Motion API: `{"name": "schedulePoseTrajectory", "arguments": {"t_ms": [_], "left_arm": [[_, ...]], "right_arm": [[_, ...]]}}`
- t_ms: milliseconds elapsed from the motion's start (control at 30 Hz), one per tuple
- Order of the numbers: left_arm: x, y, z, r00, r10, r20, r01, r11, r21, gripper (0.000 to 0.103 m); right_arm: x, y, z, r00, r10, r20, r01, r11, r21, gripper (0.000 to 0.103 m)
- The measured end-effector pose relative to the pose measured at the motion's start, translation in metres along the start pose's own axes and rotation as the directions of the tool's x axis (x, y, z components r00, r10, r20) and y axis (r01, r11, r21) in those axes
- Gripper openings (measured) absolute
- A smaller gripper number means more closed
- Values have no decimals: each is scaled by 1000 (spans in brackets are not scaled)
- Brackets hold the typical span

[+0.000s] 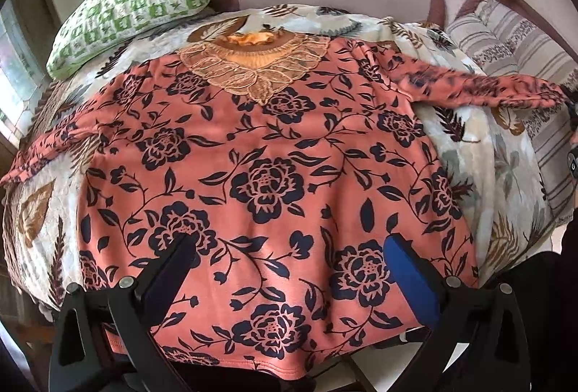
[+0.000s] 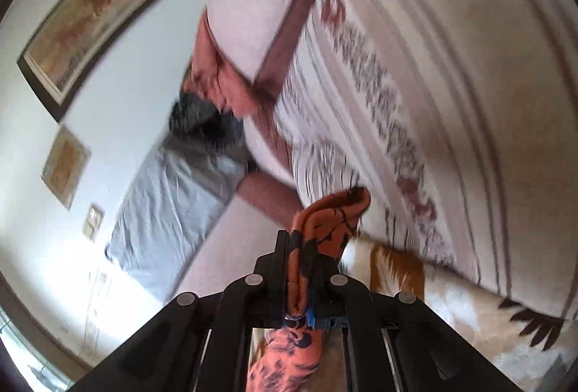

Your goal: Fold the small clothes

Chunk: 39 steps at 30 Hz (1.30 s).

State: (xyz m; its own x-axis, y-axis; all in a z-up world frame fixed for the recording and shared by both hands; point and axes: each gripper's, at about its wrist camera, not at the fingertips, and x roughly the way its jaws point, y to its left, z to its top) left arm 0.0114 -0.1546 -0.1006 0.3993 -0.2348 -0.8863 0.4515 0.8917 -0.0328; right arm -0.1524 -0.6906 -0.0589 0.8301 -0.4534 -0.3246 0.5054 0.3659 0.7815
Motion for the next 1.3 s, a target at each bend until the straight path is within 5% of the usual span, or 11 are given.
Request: {"name": "schedulePoseTrajectory", "arguments": {"t_ms": [200, 367, 600, 800, 867, 900, 933, 967, 1067, 1200, 1300], "left_arm": [[-6, 18, 3, 1000, -5, 24, 6, 1000, -27, 103], [-13, 61, -5, 998, -11, 56, 17, 993, -118, 103], [-34, 135, -32, 990, 78, 119, -49, 973, -225, 103], [-51, 201, -60, 981, 156, 117, -106, 931, -350, 103], [-54, 216, -66, 978, 170, 117, -113, 917, -382, 103], [-55, 223, -69, 977, 176, 118, -116, 910, -398, 103], [-55, 227, -71, 976, 182, 116, -120, 905, -407, 103], [-54, 232, -72, 976, 185, 114, -122, 900, -418, 103], [-52, 235, -67, 976, 184, 114, -120, 898, -423, 103], [-50, 225, -47, 972, 182, 148, -117, 922, -370, 103], [-41, 219, -24, 972, 182, 147, -121, 929, -349, 103]], "right_arm": [[23, 78, -33, 985, 87, -150, -104, 989, -107, 8], [58, 191, -118, 926, 177, -333, -260, 939, -225, 8], [118, 316, -310, 765, 192, -615, -403, 887, -224, 8], [152, 363, -472, 609, 138, -781, -386, 912, -140, 13], [159, 368, -517, 520, 91, -849, -374, 918, -131, 22], [157, 368, -536, 467, 82, -880, -384, 915, -119, 36], [151, 364, -542, 440, 83, -894, -398, 911, -111, 61], [143, 364, -549, 417, 93, -904, -434, 894, -108, 73], [126, 363, -541, 418, 103, -903, -517, 844, -143, 79], [120, 338, -487, 483, 68, -873, -531, 816, -230, 79], [114, 299, -426, 556, 9, -831, -489, 812, -319, 79]]}}
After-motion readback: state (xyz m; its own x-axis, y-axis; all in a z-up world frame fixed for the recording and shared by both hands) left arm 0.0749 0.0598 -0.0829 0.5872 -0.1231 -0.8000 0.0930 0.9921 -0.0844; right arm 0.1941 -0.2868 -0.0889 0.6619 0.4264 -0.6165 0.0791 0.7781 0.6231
